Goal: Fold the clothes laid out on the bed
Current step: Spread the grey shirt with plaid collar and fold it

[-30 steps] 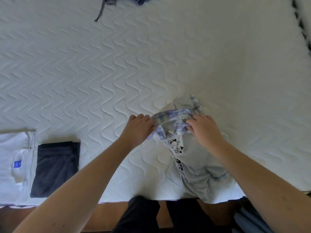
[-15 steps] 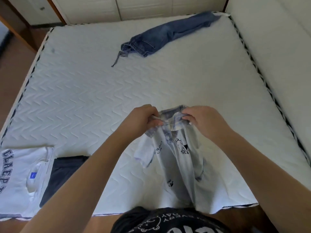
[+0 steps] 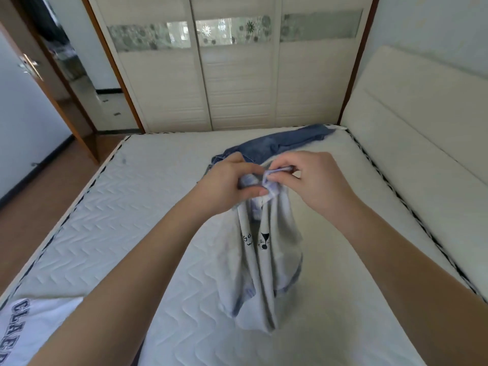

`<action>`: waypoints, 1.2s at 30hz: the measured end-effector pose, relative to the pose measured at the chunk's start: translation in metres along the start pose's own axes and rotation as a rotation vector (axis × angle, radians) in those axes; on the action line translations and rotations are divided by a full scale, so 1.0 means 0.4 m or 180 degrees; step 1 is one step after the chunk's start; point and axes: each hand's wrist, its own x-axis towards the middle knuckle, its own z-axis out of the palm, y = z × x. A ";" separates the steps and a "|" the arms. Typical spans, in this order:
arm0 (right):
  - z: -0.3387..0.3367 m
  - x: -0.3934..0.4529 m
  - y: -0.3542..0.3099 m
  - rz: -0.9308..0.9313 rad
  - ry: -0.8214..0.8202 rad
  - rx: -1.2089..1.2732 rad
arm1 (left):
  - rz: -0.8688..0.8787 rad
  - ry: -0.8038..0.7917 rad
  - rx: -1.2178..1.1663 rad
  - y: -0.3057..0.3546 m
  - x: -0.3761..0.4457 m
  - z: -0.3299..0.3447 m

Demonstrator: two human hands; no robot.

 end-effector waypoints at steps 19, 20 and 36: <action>0.042 0.038 0.169 0.0124 -0.0827 -0.0912 | 0.0803 0.0347 0.0438 -0.048 0.106 -0.209; 0.039 0.037 0.169 0.0188 -0.0718 -0.0567 | 0.0768 0.0358 0.0454 -0.058 0.112 -0.209; 0.011 0.117 0.020 0.1179 0.0309 0.2401 | -0.0748 0.0898 -0.1332 -0.102 0.124 0.025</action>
